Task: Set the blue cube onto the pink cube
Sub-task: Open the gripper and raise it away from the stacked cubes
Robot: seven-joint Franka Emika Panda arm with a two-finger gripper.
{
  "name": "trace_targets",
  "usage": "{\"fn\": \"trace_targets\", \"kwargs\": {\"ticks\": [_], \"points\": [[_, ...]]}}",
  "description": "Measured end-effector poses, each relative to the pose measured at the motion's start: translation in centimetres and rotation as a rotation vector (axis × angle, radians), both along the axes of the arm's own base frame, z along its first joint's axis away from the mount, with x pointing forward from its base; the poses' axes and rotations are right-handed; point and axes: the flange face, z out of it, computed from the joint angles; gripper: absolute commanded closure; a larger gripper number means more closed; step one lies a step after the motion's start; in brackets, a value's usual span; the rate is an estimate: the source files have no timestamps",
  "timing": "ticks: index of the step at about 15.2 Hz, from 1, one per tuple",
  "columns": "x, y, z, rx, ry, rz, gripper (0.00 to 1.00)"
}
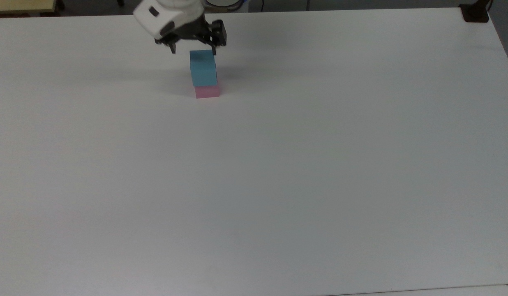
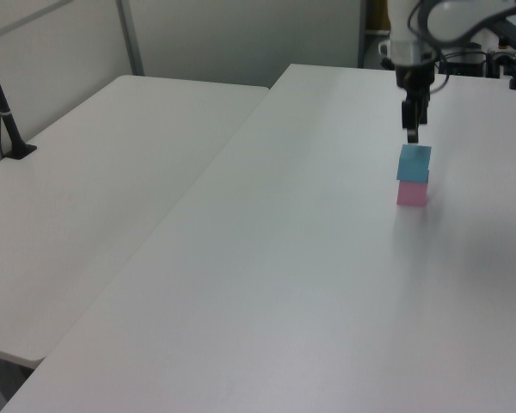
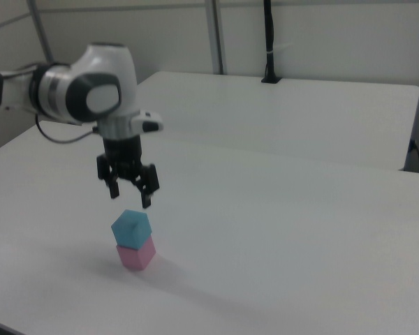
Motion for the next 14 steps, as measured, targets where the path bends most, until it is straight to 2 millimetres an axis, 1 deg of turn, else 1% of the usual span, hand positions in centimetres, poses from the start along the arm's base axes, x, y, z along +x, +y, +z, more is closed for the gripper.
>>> {"fn": "trace_targets", "kwargs": {"ticks": [2,4,6,7,9,10,12,14], "points": [[0.4,-0.9,4.5,-0.003,-0.013,-0.022,0.0],[0.6,-1.2,8.3,-0.01,-0.039,-0.064,0.0],[0.9,-1.6,11.4,-0.02,-0.089,-0.142,0.0],[1.0,-1.9,12.6,-0.023,-0.114,-0.181,0.0],[1.1,-3.4,14.7,-0.026,-0.157,-0.233,0.0],[1.1,-4.0,15.2,-0.035,-0.167,-0.228,0.0],[1.1,-4.8,15.8,-0.051,-0.182,-0.167,0.0],[1.3,-5.1,16.1,-0.054,-0.211,-0.123,0.0]]}}
